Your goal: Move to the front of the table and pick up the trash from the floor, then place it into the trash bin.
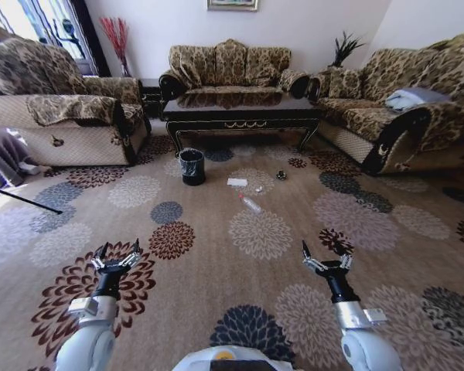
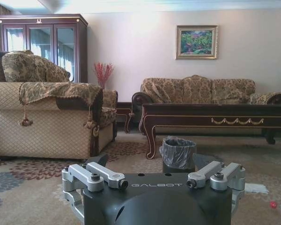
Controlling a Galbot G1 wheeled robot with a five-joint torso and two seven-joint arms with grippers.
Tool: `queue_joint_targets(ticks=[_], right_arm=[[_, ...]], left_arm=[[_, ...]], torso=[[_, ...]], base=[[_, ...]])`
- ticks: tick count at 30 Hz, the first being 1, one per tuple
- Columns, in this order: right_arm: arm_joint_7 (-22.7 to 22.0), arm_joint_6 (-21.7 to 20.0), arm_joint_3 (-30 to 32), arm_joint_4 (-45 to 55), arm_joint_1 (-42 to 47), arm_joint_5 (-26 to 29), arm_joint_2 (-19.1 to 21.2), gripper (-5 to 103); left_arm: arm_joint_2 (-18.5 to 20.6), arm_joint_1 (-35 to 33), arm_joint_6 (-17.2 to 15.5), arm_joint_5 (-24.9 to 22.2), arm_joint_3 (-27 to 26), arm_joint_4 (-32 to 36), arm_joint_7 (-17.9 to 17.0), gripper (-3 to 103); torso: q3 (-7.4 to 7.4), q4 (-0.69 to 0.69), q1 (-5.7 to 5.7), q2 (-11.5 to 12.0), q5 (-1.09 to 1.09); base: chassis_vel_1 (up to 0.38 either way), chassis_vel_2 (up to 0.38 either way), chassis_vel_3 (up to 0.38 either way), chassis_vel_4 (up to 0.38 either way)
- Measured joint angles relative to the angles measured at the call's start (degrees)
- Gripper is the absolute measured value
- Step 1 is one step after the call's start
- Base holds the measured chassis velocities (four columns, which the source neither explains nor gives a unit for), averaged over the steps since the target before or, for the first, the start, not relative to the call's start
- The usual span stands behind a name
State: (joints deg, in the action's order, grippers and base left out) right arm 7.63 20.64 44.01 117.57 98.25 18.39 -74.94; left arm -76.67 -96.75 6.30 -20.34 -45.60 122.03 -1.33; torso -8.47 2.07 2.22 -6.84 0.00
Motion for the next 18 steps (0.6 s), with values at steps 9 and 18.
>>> queue_joint_targets(ticks=[9, 18], right_arm=[[-0.01, -0.03, -0.26, -0.34, -0.41, -0.03, 0.00, 100], [-0.03, -0.01, -0.21, -0.83, -0.59, -0.05, 0.00, 100]], left_arm=[[-0.12, -0.05, 0.04, 0.00, -0.09, -0.03, 0.01, 100], [-0.48, 0.16, 0.04, 0.45, 0.33, -0.58, 0.01, 100]], torso=[[1.65, -0.01, -0.26, 1.92, 0.00], [3.47, -0.01, -0.44, 3.93, 0.00]], base=[[0.000, 0.000, 0.000, 0.000], [0.000, 0.000, 0.000, 0.000]])
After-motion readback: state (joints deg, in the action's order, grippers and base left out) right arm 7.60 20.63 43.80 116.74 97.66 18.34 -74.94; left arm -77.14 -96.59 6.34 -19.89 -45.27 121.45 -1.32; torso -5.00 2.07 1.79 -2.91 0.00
